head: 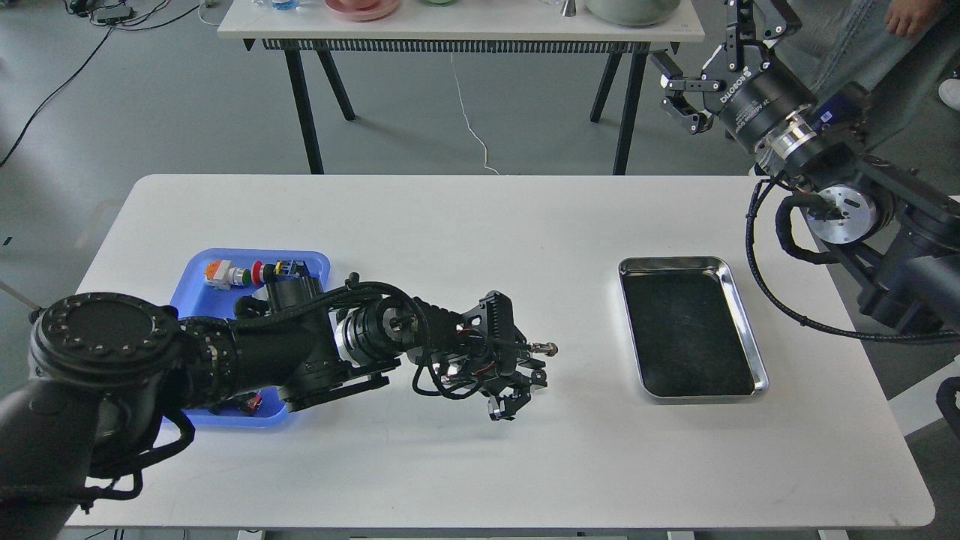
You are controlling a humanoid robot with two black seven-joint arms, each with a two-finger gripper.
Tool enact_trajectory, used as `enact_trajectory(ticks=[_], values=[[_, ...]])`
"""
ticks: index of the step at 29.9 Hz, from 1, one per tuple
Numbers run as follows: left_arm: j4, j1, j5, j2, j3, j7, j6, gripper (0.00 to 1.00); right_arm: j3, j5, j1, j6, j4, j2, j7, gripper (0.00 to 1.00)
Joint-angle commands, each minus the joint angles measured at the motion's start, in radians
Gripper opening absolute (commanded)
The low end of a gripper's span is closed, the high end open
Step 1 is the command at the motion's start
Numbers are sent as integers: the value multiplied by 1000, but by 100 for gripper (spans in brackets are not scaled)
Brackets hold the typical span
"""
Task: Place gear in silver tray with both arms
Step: 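Lower the gear onto the table and open the left gripper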
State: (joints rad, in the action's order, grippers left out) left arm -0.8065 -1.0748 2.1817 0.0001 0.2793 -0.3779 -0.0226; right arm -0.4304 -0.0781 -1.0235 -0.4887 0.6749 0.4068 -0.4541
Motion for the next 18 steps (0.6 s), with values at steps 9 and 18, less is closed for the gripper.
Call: enact_trajectory(ticks=[9, 18], values=[[3, -1, 0, 0, 1, -7, -25, 49, 1, 0, 0, 0, 0, 3, 0, 100], [-72, -25, 0, 0, -23, -81, -17, 88, 1, 1, 13, 0, 11, 64, 0, 100]])
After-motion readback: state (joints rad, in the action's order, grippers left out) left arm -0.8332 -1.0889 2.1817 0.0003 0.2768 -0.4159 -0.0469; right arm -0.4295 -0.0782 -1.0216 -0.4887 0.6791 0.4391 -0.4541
